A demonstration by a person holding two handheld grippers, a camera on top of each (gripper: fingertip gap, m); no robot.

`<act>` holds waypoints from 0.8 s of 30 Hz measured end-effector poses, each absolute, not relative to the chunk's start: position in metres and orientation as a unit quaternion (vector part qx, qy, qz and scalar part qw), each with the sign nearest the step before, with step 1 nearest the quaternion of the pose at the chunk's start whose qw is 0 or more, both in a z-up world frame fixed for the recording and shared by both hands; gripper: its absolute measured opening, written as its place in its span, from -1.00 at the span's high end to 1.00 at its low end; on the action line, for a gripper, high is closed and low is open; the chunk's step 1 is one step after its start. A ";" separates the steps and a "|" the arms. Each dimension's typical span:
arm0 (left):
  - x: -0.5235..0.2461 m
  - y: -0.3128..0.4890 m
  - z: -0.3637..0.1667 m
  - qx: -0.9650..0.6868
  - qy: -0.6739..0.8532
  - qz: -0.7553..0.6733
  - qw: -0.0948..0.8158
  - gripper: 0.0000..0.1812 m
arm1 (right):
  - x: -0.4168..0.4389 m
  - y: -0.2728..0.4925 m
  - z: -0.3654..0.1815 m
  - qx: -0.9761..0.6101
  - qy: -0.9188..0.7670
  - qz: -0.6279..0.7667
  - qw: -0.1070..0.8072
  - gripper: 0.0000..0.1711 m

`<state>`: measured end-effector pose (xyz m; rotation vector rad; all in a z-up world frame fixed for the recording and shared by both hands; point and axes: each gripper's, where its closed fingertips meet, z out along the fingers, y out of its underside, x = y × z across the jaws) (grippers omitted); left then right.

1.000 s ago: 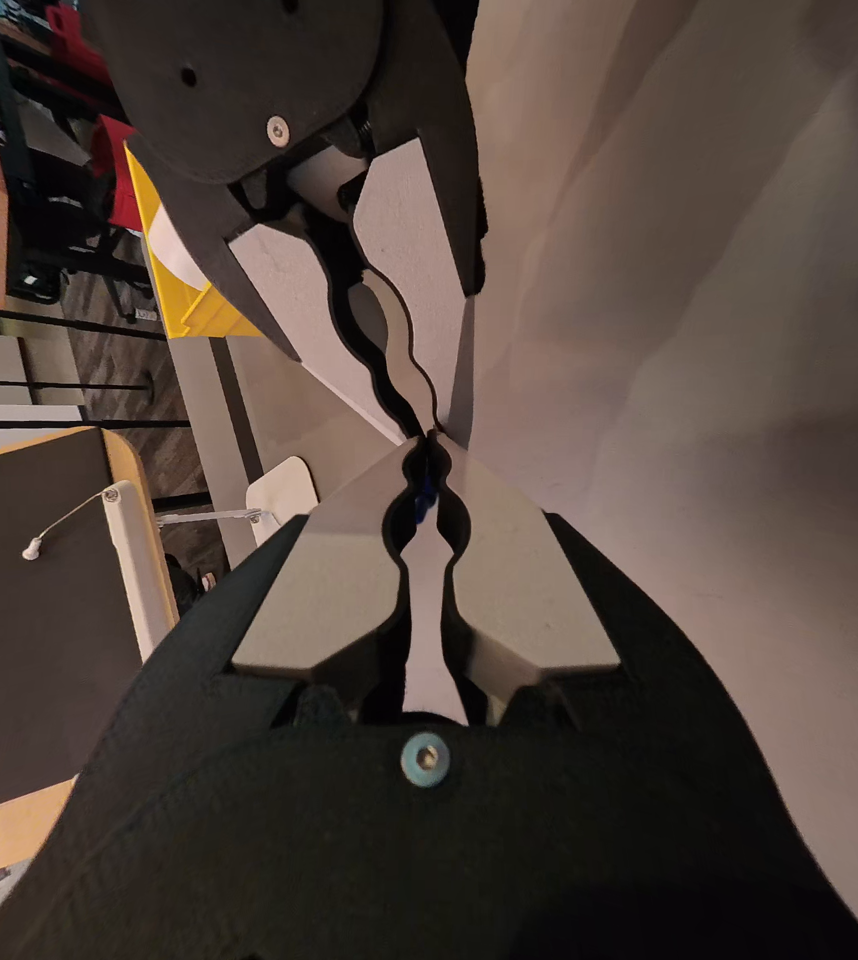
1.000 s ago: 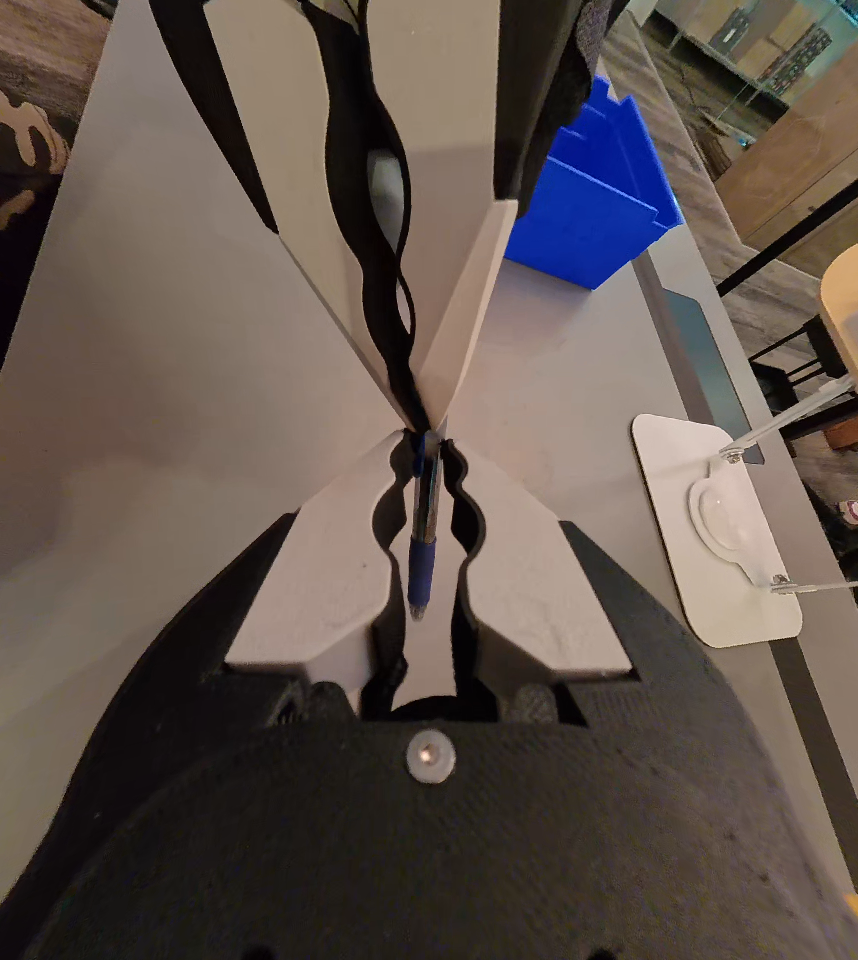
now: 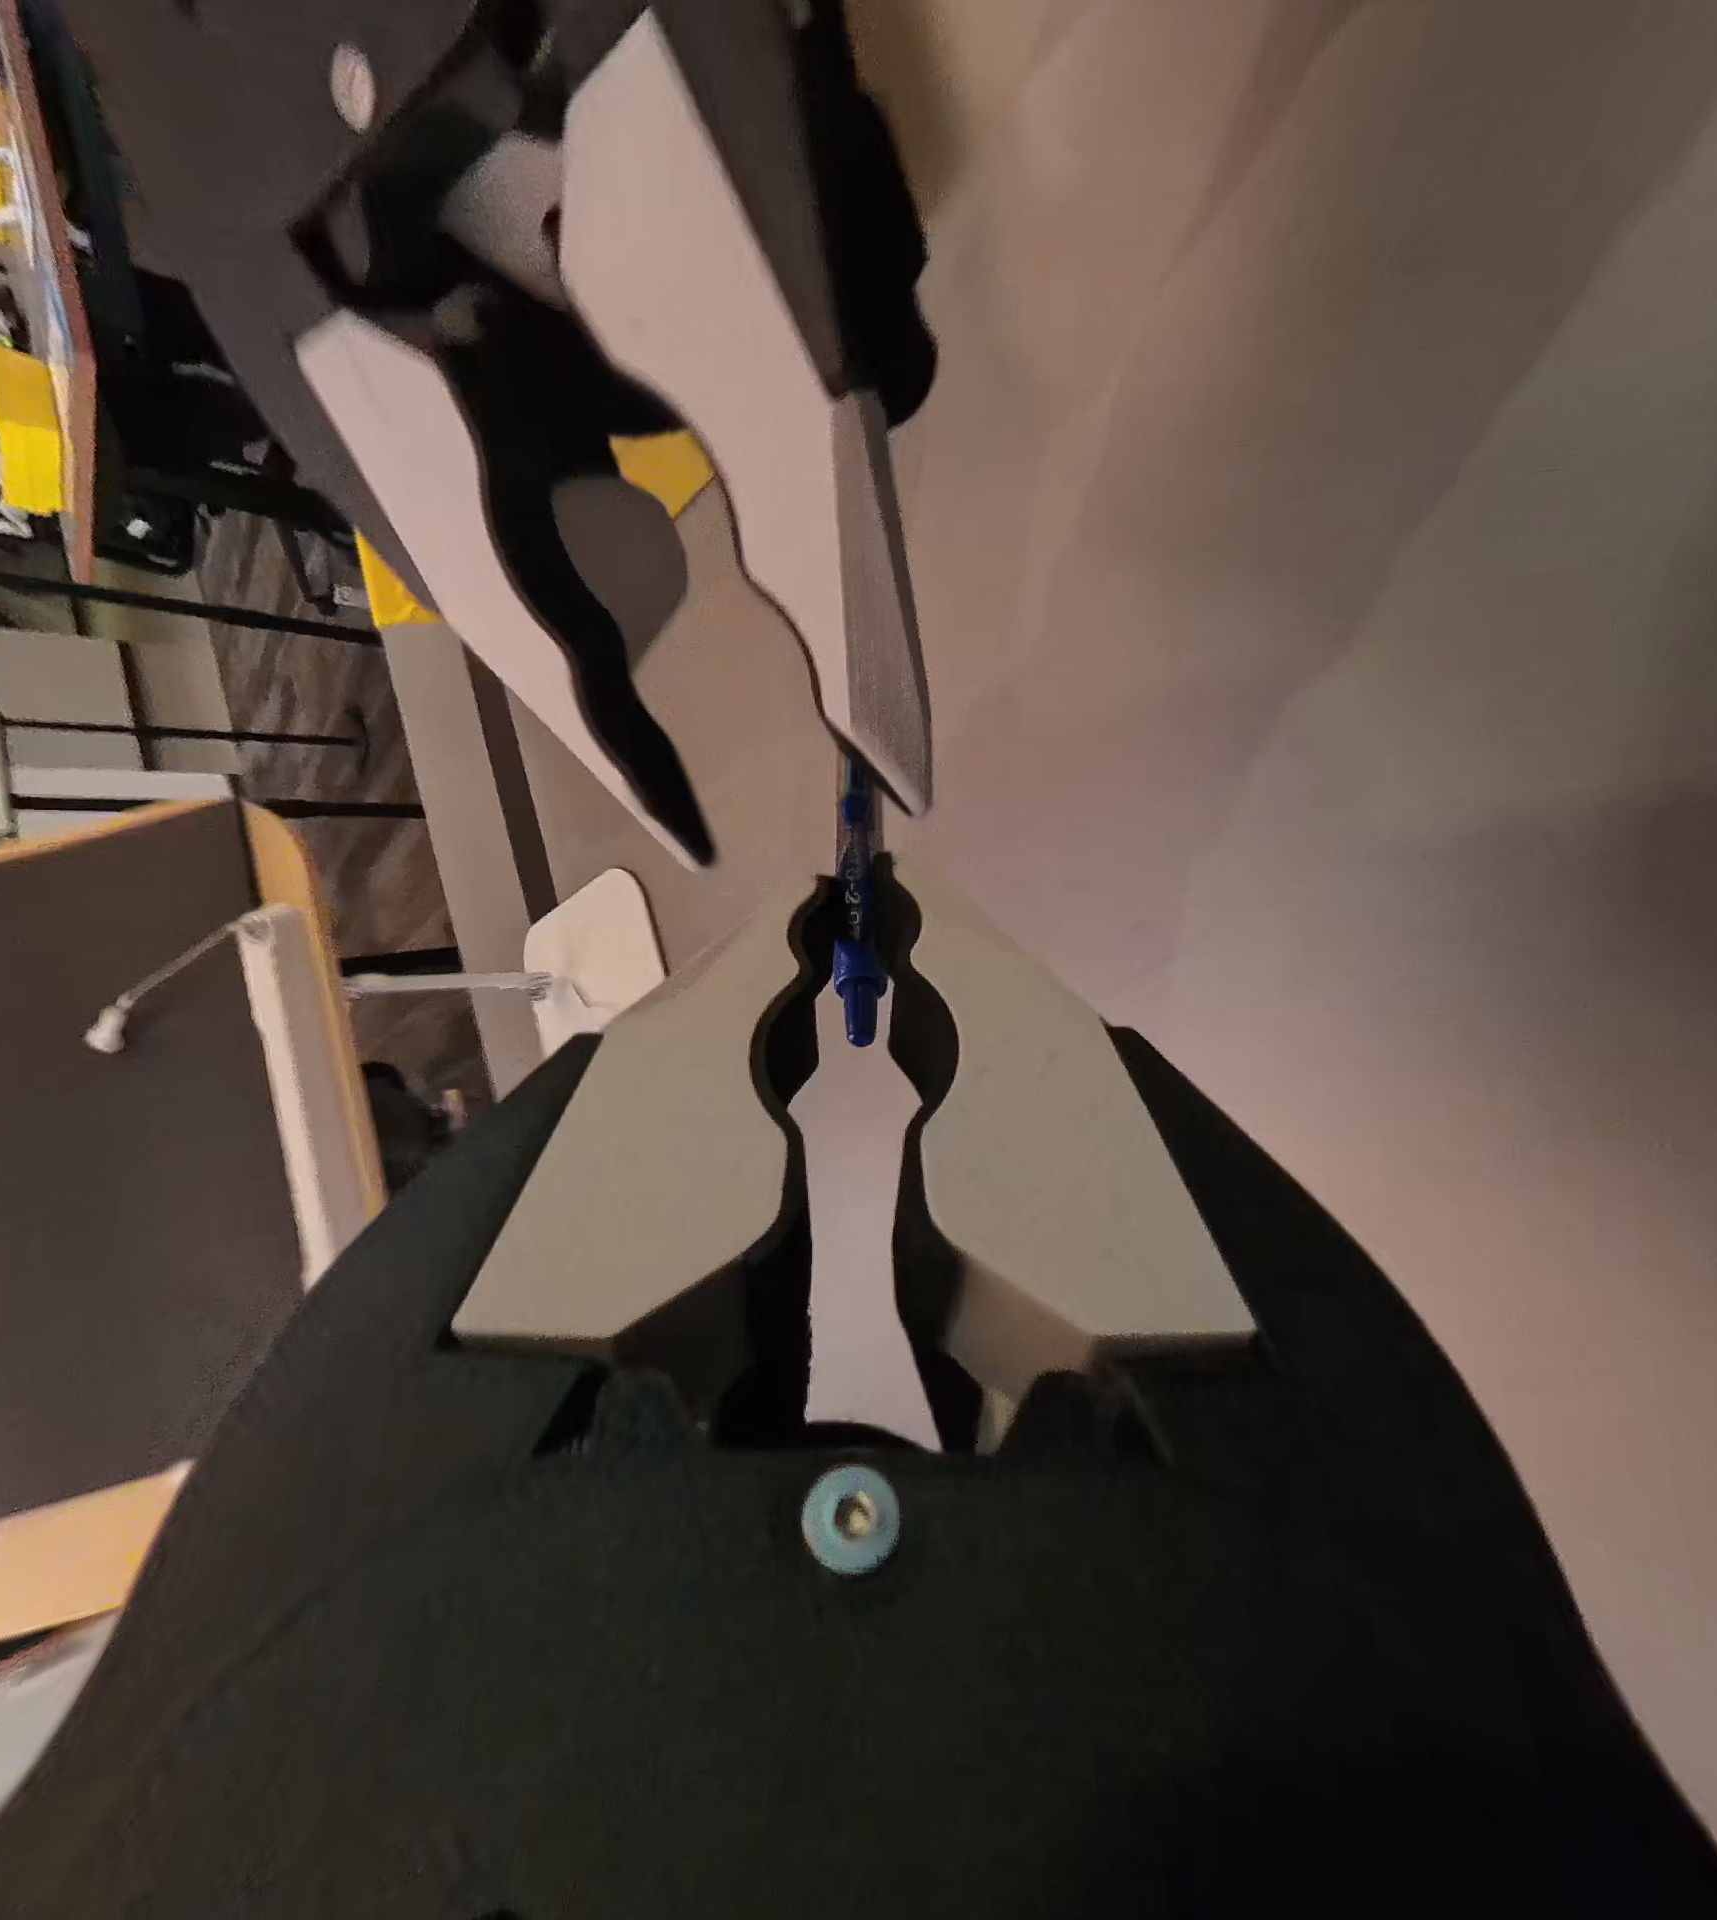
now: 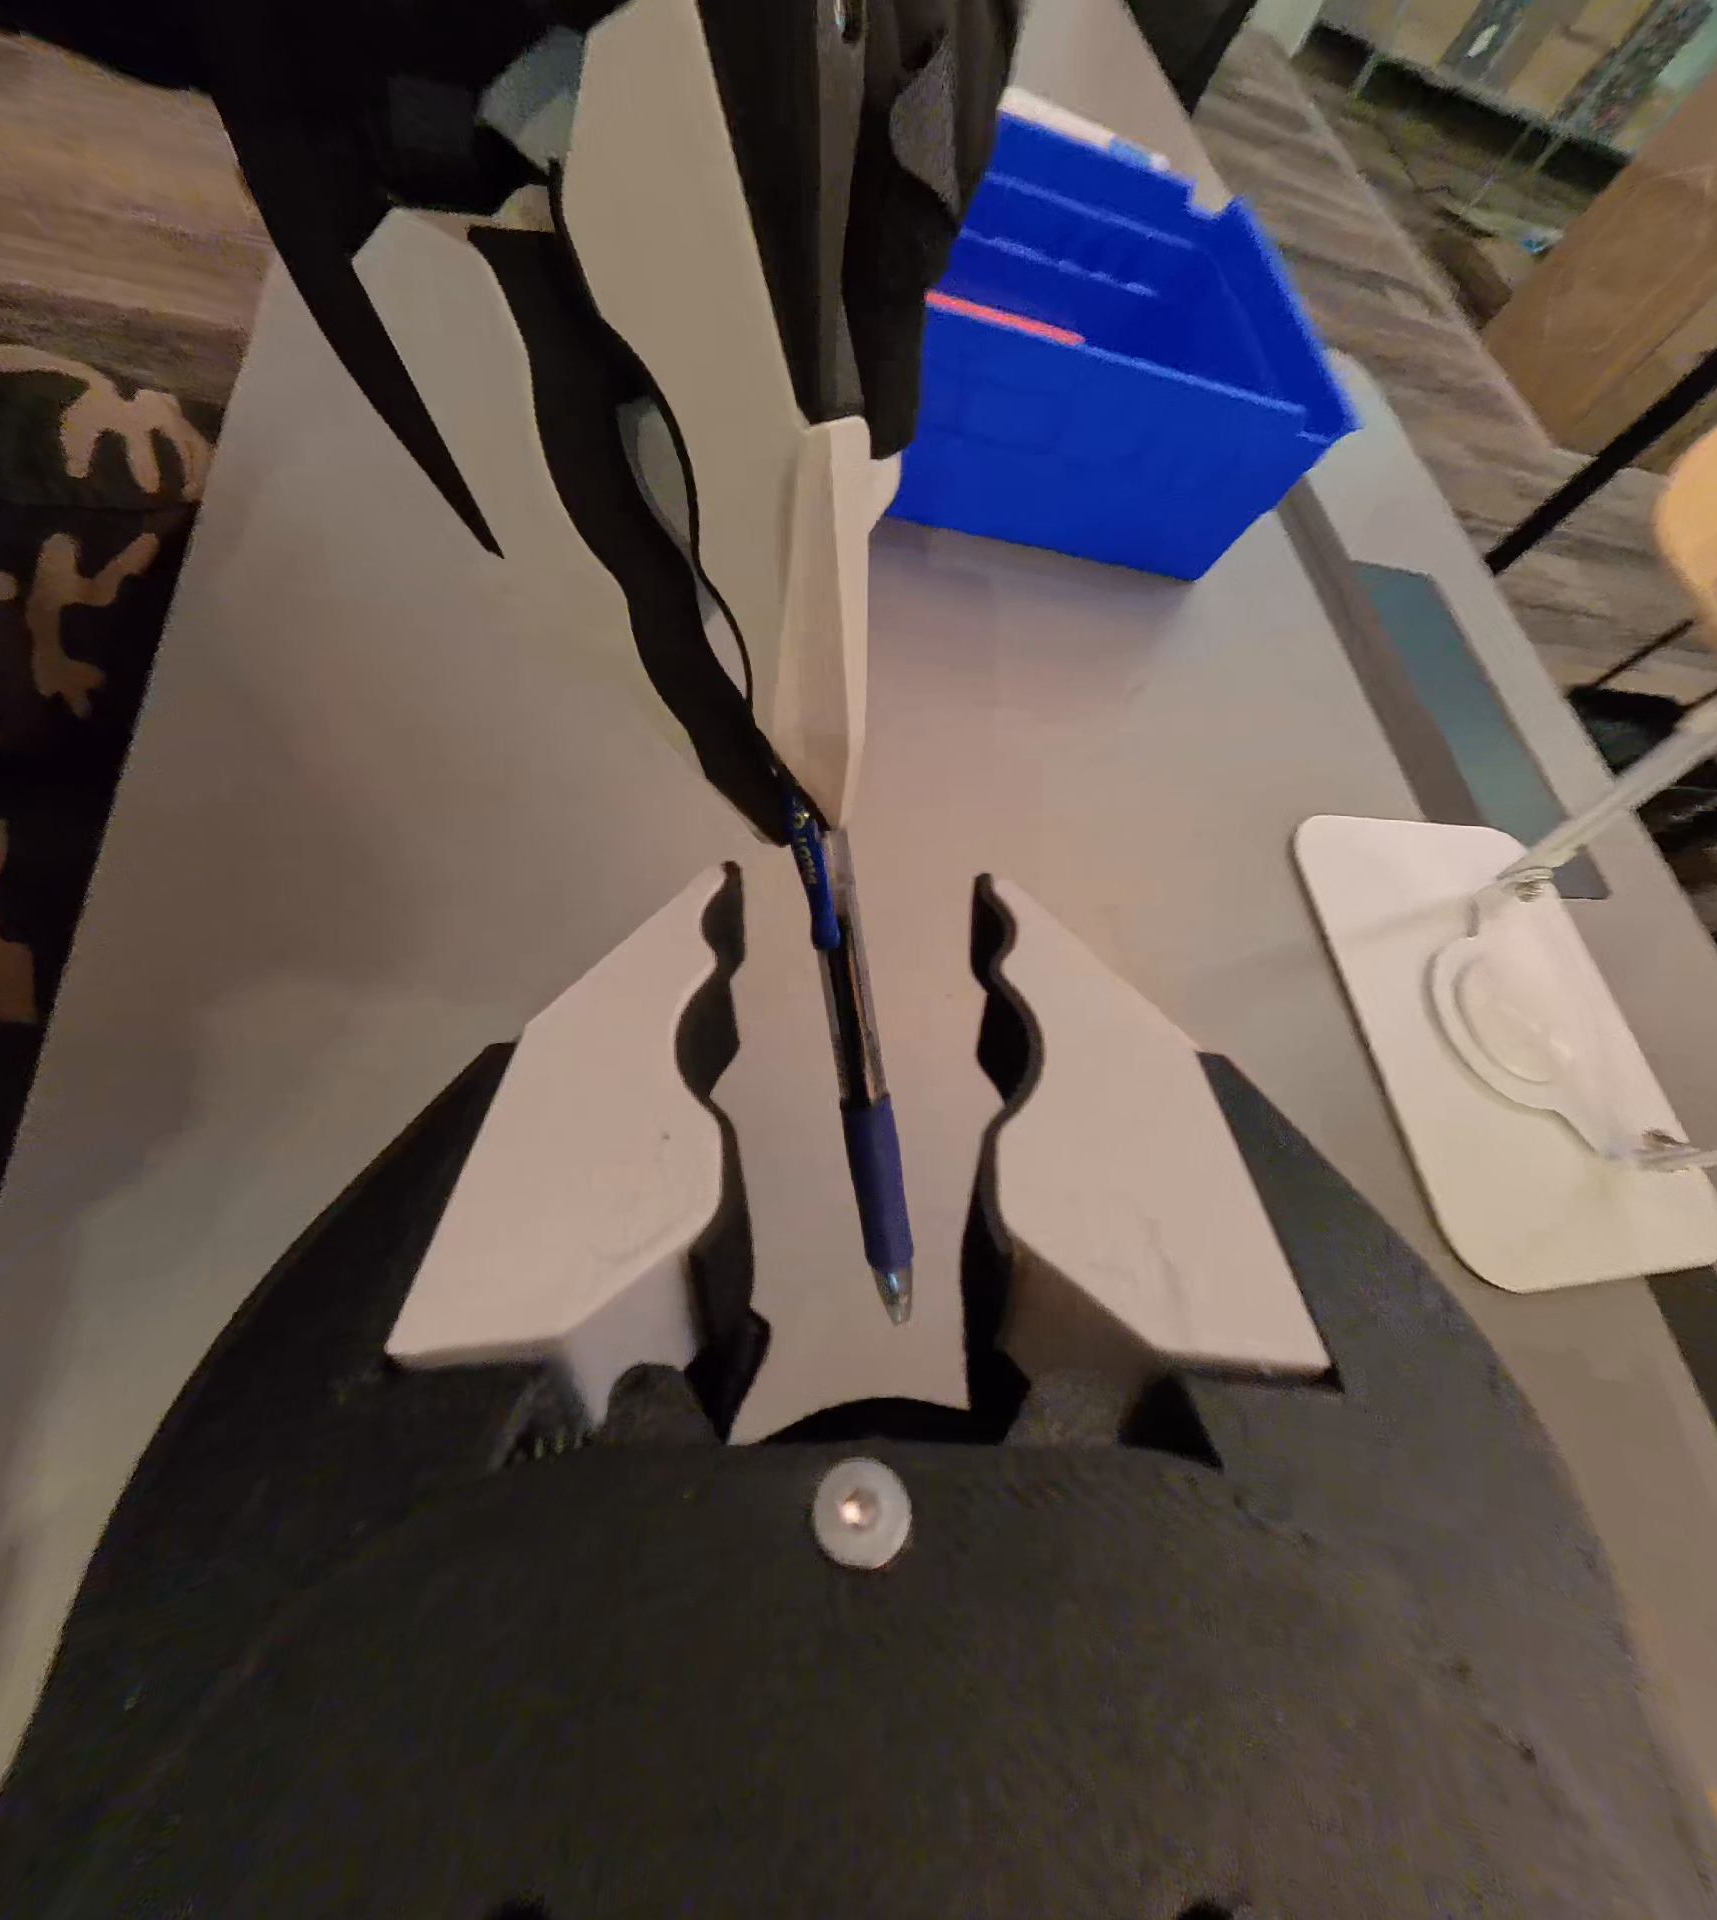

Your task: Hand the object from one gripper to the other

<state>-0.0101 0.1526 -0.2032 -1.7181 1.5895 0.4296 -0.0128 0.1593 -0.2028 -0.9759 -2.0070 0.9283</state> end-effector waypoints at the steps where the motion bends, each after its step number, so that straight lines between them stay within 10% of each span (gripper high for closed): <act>1: -0.011 0.153 -0.201 -0.683 0.603 0.145 0.386 0.95 | -0.012 0.164 -0.196 -0.380 -0.768 0.353 0.374 0.49; 10: -0.033 0.162 -0.157 -0.727 0.356 -0.143 0.569 0.95 | 0.018 0.208 -0.138 -0.431 -0.635 0.372 0.522 0.30; 24: -0.030 0.152 -0.131 -0.504 0.070 -0.582 0.634 0.95 | 0.006 0.189 -0.127 -0.421 -0.400 0.694 0.426 0.52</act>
